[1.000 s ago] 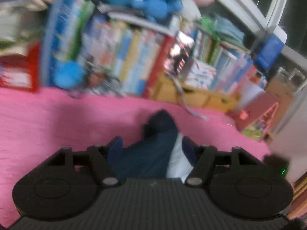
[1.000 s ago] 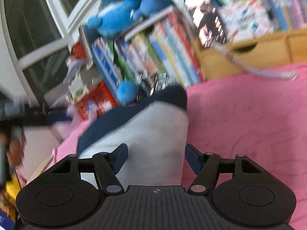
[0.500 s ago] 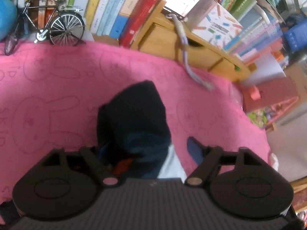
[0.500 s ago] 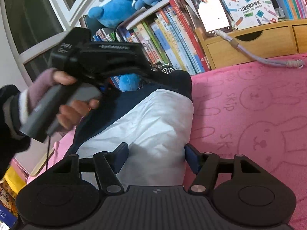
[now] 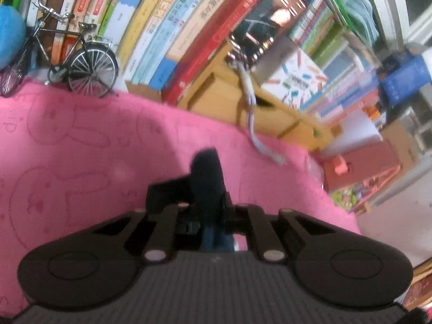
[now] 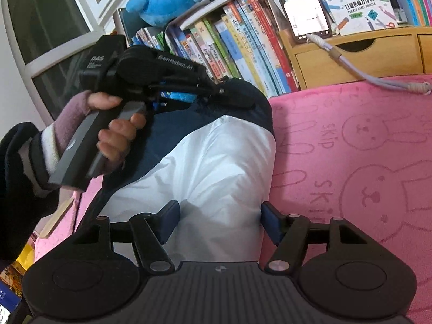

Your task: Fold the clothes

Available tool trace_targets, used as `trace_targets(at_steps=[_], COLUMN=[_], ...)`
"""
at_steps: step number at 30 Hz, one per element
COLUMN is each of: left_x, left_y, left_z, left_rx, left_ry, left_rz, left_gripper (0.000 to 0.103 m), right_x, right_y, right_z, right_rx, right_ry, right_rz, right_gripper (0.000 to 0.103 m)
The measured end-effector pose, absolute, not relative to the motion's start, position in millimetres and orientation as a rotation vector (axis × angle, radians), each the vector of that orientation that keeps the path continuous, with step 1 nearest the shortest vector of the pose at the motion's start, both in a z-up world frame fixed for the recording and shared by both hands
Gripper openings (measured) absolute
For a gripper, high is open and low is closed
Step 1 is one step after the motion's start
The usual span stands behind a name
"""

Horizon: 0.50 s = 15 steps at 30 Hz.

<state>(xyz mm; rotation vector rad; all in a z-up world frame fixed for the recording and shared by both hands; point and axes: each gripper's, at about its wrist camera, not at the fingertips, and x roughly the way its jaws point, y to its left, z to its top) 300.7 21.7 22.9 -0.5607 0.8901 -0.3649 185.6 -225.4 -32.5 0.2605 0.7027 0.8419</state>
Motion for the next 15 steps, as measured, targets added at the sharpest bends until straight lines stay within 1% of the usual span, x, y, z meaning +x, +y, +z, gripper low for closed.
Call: trace_targets(at_steps=[4,5,7,9,11,13,15], left_x=[311,312,308,289,255,209,164], left_y=[30,33,36,28,9,-23,-59], left_z=[27,31,48,76,98,106,93], left_rx=[-0.564,-0.558,-0.485,-0.289,-0.089,0.186,0.496], left_ry=[0.866,0.853,0.784,0.667,0.55,0.442,0.342], left_rz=[-0.316,-0.294,-0.194,-0.057,-0.009,0.004,0.019], left_gripper=[0.006,0.008,0.007,0.007,0.007,0.013,0.013], right_x=[187,187,188,189,189,187,187], right_y=[-228,-228,-229,-231,-235,-247,-264], right_z=[-34,-34,-34,-34,-32,-25,-19], right_rx=[0.282,0.286,0.299,0.316,0.324,0.331,0.368], right_ry=[0.714,0.718,0.72,0.721,0.705,0.63,0.55], right_rz=[0.849,0.851,0.86,0.871,0.872,0.843,0.795], right_gripper=[0.066,0.067,0.068,0.068,0.068,0.07,0.074])
